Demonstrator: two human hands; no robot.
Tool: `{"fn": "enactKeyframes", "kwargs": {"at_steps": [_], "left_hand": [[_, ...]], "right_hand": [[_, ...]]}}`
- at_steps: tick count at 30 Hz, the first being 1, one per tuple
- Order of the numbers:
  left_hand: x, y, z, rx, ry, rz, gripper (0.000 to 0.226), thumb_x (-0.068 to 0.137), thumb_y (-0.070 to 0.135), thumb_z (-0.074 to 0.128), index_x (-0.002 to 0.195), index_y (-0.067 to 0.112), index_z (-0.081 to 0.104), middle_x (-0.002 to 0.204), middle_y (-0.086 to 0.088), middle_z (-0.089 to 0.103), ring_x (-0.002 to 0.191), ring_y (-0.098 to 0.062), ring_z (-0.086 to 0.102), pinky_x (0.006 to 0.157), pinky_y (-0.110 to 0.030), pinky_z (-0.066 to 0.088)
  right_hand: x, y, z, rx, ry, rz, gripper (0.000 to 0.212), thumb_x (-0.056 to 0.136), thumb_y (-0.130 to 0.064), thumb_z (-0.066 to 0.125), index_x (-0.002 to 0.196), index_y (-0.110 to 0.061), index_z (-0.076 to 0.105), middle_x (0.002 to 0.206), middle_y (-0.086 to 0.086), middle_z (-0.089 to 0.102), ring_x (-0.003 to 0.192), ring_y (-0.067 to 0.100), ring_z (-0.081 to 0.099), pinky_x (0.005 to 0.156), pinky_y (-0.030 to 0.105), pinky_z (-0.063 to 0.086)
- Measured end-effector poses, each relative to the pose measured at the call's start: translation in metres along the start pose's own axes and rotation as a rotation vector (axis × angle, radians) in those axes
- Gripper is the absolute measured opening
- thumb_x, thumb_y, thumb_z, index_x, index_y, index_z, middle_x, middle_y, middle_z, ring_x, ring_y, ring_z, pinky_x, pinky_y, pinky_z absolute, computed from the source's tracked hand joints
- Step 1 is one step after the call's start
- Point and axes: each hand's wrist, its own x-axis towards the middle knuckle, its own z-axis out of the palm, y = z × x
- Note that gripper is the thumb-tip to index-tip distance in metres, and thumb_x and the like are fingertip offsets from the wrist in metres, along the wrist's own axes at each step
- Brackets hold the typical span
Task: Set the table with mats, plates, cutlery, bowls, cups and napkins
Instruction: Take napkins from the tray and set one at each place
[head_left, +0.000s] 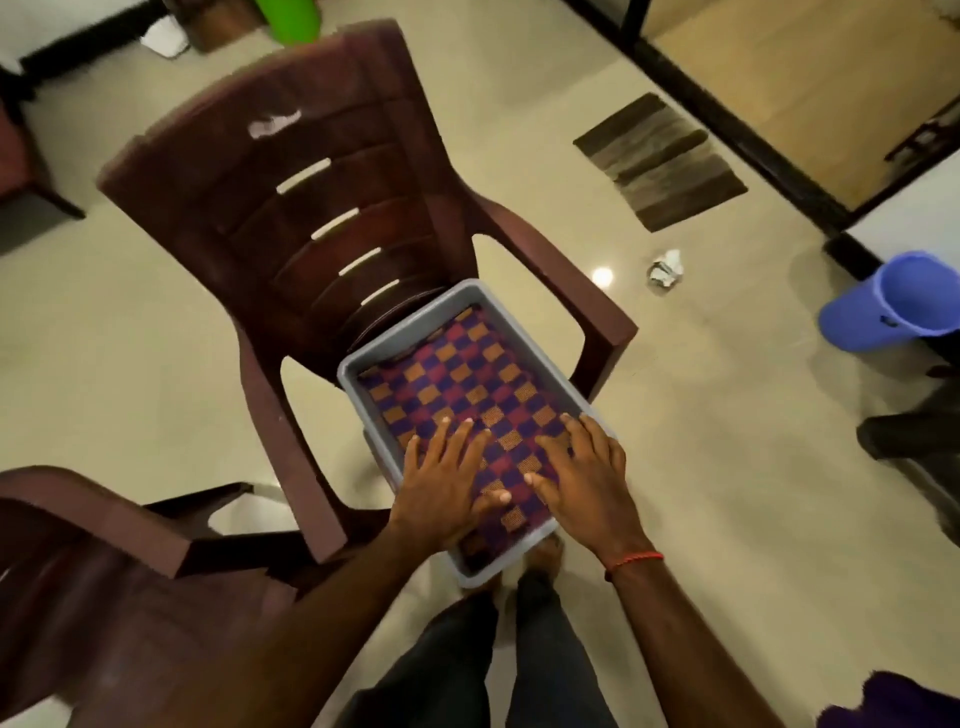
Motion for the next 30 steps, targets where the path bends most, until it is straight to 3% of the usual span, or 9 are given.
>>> {"fn": "enactKeyframes", "kwargs": {"at_steps": [5, 9, 12, 21, 30], "left_hand": [[0.032, -0.021, 0.04, -0.109, -0.021, -0.148, 0.106, 0.076, 0.092, -0.006, 0.16, 0.028, 0.006, 0.17, -0.001, 0.008, 0.157, -0.027, 0.001, 0.124, -0.058, 0.007], [0.069, -0.04, 0.079, -0.198, -0.017, -0.225, 0.082, 0.096, 0.07, 0.037, 0.161, 0.028, 0.009, 0.17, -0.001, 0.005, 0.157, -0.025, -0.002, 0.125, -0.059, 0.007], [0.101, -0.054, 0.102, -0.234, 0.013, -0.265, 0.079, 0.098, 0.056, 0.053, 0.16, 0.027, 0.014, 0.171, -0.001, 0.004, 0.157, -0.025, -0.004, 0.125, -0.058, 0.008], [0.163, -0.074, 0.148, -0.342, 0.114, -0.275, 0.06, 0.097, 0.052, 0.057, 0.15, 0.03, 0.04, 0.169, 0.001, 0.015, 0.157, -0.023, 0.001, 0.123, -0.058, 0.007], [0.179, -0.082, 0.172, -0.345, 0.239, -0.309, 0.029, 0.096, 0.043, 0.061, 0.123, 0.031, 0.063, 0.162, 0.0, 0.033, 0.153, -0.025, 0.017, 0.118, -0.057, 0.016]], "right_hand": [[0.056, 0.012, 0.032, 0.017, -0.052, -0.067, 0.057, 0.097, -0.059, 0.046, 0.146, -0.028, 0.044, 0.163, 0.008, 0.023, 0.152, 0.027, 0.009, 0.121, 0.048, 0.01], [0.097, 0.023, 0.059, 0.029, -0.078, -0.116, 0.053, 0.099, -0.057, 0.046, 0.144, -0.03, 0.047, 0.163, 0.005, 0.022, 0.152, 0.025, 0.006, 0.121, 0.048, 0.008], [0.13, 0.034, 0.082, 0.043, -0.044, -0.155, 0.045, 0.098, -0.05, 0.052, 0.14, -0.032, 0.053, 0.159, 0.004, 0.031, 0.15, 0.024, 0.011, 0.12, 0.048, 0.012], [0.224, 0.056, 0.149, -0.183, 0.006, -0.288, 0.032, 0.091, -0.028, 0.069, 0.121, -0.017, 0.07, 0.139, 0.012, 0.057, 0.133, 0.035, 0.044, 0.103, 0.05, 0.04], [0.251, 0.067, 0.174, -0.189, 0.208, -0.463, 0.011, 0.084, -0.017, 0.072, 0.093, -0.014, 0.077, 0.095, 0.0, 0.073, 0.097, 0.028, 0.06, 0.08, 0.041, 0.047]]}}
